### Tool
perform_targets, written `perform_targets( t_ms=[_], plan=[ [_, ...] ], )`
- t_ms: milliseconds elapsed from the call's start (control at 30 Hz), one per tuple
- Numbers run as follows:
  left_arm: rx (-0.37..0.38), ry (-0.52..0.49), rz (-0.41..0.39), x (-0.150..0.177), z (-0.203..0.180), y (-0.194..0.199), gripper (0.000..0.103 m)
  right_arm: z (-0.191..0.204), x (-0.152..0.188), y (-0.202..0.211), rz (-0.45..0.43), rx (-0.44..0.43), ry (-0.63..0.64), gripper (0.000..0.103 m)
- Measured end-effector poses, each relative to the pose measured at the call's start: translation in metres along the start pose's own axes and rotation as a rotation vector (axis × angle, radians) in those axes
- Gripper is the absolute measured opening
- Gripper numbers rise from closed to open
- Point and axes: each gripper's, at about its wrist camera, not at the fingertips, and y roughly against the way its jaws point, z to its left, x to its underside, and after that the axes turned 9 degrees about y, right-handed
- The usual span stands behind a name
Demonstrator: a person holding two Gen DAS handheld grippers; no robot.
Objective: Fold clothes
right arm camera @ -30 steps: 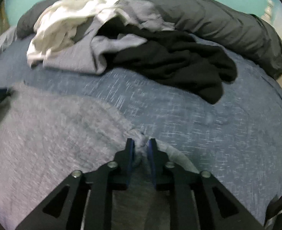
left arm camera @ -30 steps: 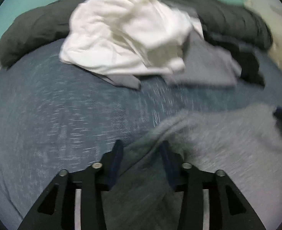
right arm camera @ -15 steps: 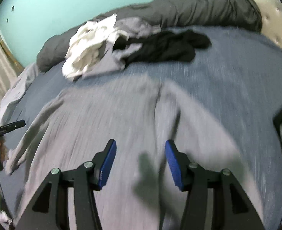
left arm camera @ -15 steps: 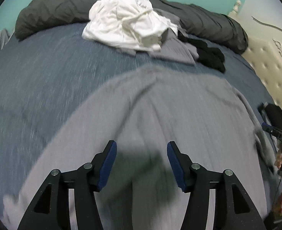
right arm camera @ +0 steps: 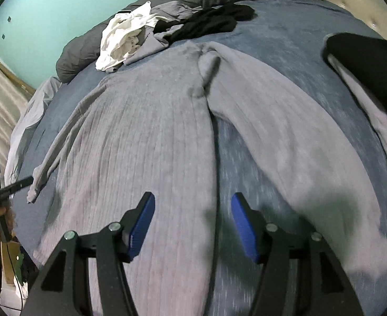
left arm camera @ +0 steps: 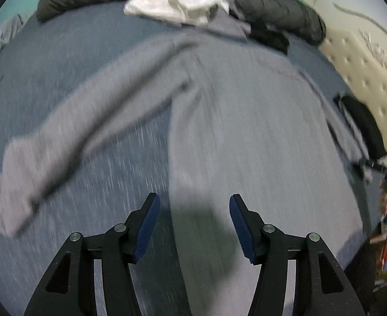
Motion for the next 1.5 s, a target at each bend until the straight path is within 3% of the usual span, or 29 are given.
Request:
perform_targets(
  t_ms=[133,333,600,633,733,833,1200,1500],
  plan=[
    [-0.031,-0.035,0.046,0.040,-0.003,-0.007,0.059,0.009,0.024,0.007,0.047,-0.001,0.001,0.066],
    [-0.046,0.015,0.101,0.084,0.010,-0.014,0.059,0.026,0.062,0.012,0.124,-0.011,0.009,0.066],
    [-0.026,0.002,0.113,0.115,0.010,-0.011,0.059,0.028,0.093,0.026,0.131,0.008,-0.026,0.066],
    [-0.006,0.007,0.123,0.118,0.010,-0.012,0.052,0.027,0.096,0.027,0.131,0.009,-0.034,0.066],
    [0.016,0.001,0.136,0.124,0.009,-0.013,0.020,0.026,0.105,0.028,0.134,0.005,-0.056,0.066],
    [0.019,-0.018,0.104,0.128,0.005,-0.004,0.009,0.024,0.111,0.029,0.138,0.006,-0.073,0.066],
    [0.023,-0.013,-0.011,0.131,0.005,0.046,0.006,0.023,0.121,0.050,0.104,0.008,-0.119,0.066],
    [0.039,0.097,-0.012,0.142,0.040,0.038,0.006,0.025,0.128,0.057,0.114,-0.009,-0.156,0.066]
  ],
)
